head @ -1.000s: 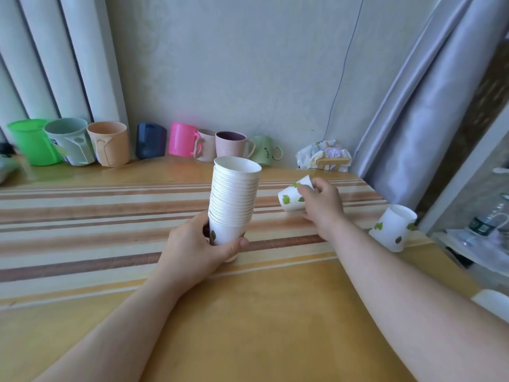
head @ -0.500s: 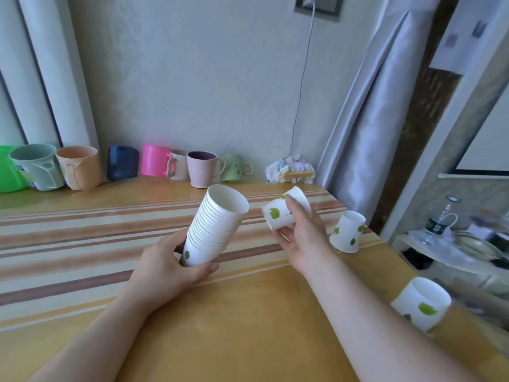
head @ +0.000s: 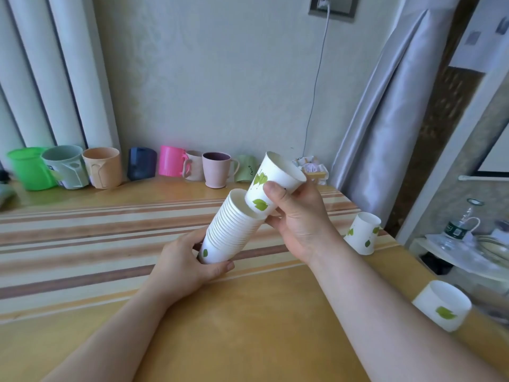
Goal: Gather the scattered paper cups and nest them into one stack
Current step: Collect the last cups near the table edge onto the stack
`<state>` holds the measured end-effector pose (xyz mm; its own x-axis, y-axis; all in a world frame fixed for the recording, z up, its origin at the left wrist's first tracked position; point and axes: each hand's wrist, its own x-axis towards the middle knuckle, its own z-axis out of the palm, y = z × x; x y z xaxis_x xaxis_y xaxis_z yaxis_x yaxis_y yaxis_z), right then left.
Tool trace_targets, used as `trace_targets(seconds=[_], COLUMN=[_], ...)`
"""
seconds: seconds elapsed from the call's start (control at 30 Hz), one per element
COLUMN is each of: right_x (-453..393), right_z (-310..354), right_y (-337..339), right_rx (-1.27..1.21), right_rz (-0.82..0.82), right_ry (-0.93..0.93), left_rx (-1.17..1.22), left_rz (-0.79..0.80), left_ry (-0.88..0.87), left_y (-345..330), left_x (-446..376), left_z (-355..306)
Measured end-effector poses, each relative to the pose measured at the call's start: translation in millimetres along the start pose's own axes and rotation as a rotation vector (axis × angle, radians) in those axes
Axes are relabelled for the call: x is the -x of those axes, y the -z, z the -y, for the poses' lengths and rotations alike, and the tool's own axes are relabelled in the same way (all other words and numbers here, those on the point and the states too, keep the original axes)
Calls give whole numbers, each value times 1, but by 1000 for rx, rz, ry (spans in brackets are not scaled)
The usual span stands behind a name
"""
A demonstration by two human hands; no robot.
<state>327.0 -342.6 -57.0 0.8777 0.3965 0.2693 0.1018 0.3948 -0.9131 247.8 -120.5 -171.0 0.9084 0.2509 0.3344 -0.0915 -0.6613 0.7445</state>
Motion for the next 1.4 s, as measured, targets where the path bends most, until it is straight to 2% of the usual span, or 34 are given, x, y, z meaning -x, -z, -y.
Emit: trace_targets(seconds=[0.27,0.4,0.53,0.6,0.7,0.77,0.93,0.97,1.07,1.13,1.2,1.27,1.33,1.4], right_x=[7,17,36,46,57,57,45,42,28,16,8,10,15,21], right_z=[-6,-21,-41,-52,-70,-75,-65,-60,-38,-23,-17,-23,-31,-39], right_y=[-17,-8,16,36,80,106,133,137,148,153,155,154,153,152], right_rx=[265,214,300,485,907,1048,1143,1139,1124,1074,1001,1003,1021,1046], right_rz=[-21,-10,54,-23,-233,-330,-354,-419,-749,-893,-911,-843,-815,-825], right_ry=[139,29,-76,-68,-41,-54,-95,-72,35,-14,-185,-316,-300,-201], left_rx=[-1,29,42,54,67,69,21,2,-13,-7,-2,-4,-2,5], left_rz=[-7,2,-5,-5,6,8,50,58,63,64,75,84,80,76], left_ry=[-14,1,-1,14,9,7,-2,-20,-51,-46,-38,-36,-28,-14], left_y=[-1,-1,-1,-1,0,1,0,0,1,1,1,2,2,2], left_x=[-1,0,0,0,1,1,2,3,4,3,2,1,2,4], left_z=[1,1,1,1,0,-1,-4,-5,-7,-6,-5,-5,-5,-5])
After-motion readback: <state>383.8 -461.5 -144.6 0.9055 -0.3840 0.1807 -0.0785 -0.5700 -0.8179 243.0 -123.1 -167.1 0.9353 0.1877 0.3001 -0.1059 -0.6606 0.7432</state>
